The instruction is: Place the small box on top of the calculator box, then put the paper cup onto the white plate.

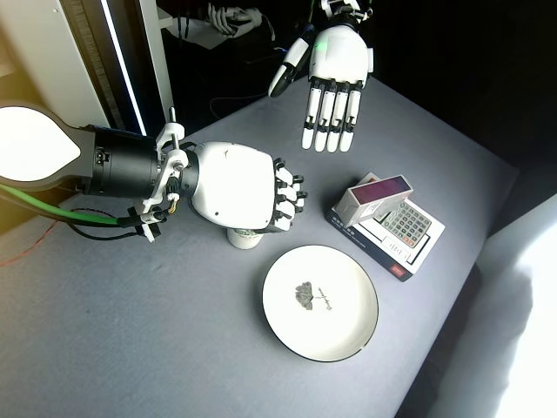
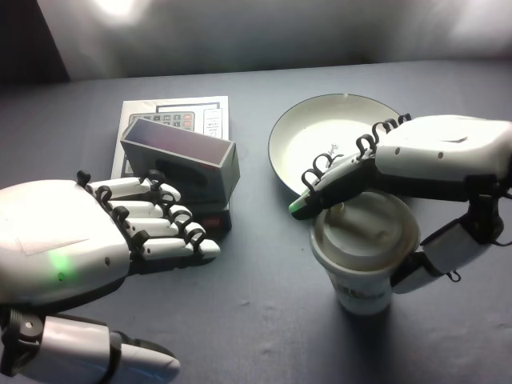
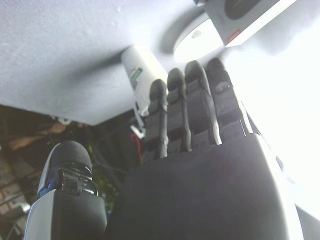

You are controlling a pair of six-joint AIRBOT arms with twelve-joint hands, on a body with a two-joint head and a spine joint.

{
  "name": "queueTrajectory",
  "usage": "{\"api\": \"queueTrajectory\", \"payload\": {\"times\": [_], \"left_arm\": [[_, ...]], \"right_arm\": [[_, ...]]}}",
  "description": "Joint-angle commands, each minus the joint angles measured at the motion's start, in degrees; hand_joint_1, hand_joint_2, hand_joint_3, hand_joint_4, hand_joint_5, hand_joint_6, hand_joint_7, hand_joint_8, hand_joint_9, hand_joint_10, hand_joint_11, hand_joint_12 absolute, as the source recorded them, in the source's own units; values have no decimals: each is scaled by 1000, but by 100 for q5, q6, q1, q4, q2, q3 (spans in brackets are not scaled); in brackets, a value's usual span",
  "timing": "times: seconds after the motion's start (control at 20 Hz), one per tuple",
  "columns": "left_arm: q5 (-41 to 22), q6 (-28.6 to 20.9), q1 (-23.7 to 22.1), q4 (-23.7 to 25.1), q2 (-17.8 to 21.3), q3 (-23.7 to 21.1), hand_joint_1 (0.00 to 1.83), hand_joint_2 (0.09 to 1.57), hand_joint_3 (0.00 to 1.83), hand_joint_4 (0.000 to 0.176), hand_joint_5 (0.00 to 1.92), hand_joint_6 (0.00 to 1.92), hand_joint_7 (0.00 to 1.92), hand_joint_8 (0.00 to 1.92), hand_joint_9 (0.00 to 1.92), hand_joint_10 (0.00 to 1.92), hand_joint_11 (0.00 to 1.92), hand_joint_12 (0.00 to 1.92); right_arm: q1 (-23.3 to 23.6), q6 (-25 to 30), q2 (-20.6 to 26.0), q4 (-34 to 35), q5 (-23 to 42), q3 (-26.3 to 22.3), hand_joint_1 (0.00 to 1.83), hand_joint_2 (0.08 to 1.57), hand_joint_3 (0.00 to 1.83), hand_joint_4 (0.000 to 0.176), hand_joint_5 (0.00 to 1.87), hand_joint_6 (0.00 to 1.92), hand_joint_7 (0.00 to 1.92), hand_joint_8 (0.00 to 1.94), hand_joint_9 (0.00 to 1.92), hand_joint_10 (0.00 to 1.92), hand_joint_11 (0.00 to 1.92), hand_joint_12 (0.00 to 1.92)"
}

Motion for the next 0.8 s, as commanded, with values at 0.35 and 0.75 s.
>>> {"api": "queueTrajectory", "payload": {"times": [0.35, 0.75], "left_arm": [[-519, -11, -62, -80, 27, 3, 0, 1228, 0, 0, 259, 0, 284, 2, 246, 0, 0, 386], [-519, -11, -94, -71, 19, 38, 0, 1263, 5, 0, 302, 2, 322, 4, 278, 0, 0, 494]], "right_arm": [[318, 1, 67, 467, 153, -9, 1495, 1094, 1, 0, 908, 969, 1014, 810, 993, 961, 807, 1536], [727, -1779, 55, 2311, 309, 3, 1494, 1094, 0, 0, 943, 914, 1021, 795, 995, 981, 773, 1560]]}}
